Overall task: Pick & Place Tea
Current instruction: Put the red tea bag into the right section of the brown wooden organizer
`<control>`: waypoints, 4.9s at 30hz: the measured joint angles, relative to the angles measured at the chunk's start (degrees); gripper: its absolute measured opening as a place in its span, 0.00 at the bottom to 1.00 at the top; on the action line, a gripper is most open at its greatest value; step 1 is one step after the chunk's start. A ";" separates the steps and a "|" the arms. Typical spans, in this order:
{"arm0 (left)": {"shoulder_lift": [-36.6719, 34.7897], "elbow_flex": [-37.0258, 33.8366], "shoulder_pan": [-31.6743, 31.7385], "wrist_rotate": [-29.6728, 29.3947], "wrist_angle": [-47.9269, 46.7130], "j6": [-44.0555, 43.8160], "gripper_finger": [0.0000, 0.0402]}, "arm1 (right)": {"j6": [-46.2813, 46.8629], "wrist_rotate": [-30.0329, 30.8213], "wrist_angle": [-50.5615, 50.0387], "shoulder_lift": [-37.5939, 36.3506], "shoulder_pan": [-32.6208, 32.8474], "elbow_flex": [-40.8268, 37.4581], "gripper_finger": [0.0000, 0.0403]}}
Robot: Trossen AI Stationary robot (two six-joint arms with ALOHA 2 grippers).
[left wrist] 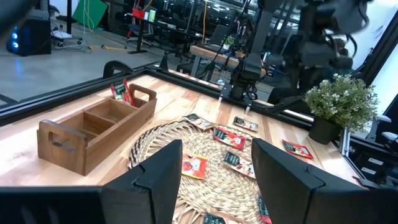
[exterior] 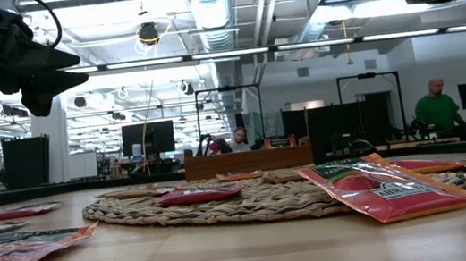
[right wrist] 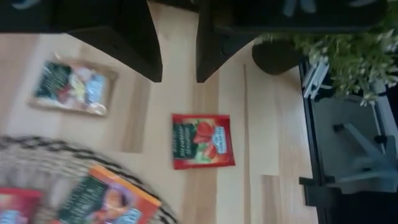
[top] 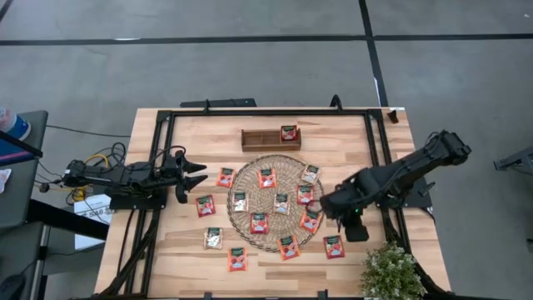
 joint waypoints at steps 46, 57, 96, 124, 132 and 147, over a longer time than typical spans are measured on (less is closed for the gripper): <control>0.00 -0.02 0.00 1.97 0.15 -0.04 0.46 | 0.78 4.24 25.76 19.51 6.13 -12.30 0.40; 0.00 0.00 -0.01 1.97 0.17 -0.02 0.46 | 5.36 4.87 25.50 19.69 6.06 -12.41 0.15; 0.00 0.00 0.00 1.97 0.20 0.34 0.46 | 15.96 15.34 -6.61 4.87 5.61 -1.61 0.00; 0.00 -0.02 0.00 2.99 0.36 0.13 0.46 | -11.30 37.02 -16.59 4.80 -16.68 20.25 0.00; 0.00 -0.02 0.01 2.99 0.37 0.13 0.46 | -29.06 38.86 -2.36 4.80 -26.56 20.27 0.00; 0.00 -0.02 0.01 3.06 0.28 0.18 0.46 | -51.85 38.38 8.03 18.15 -40.20 23.52 0.00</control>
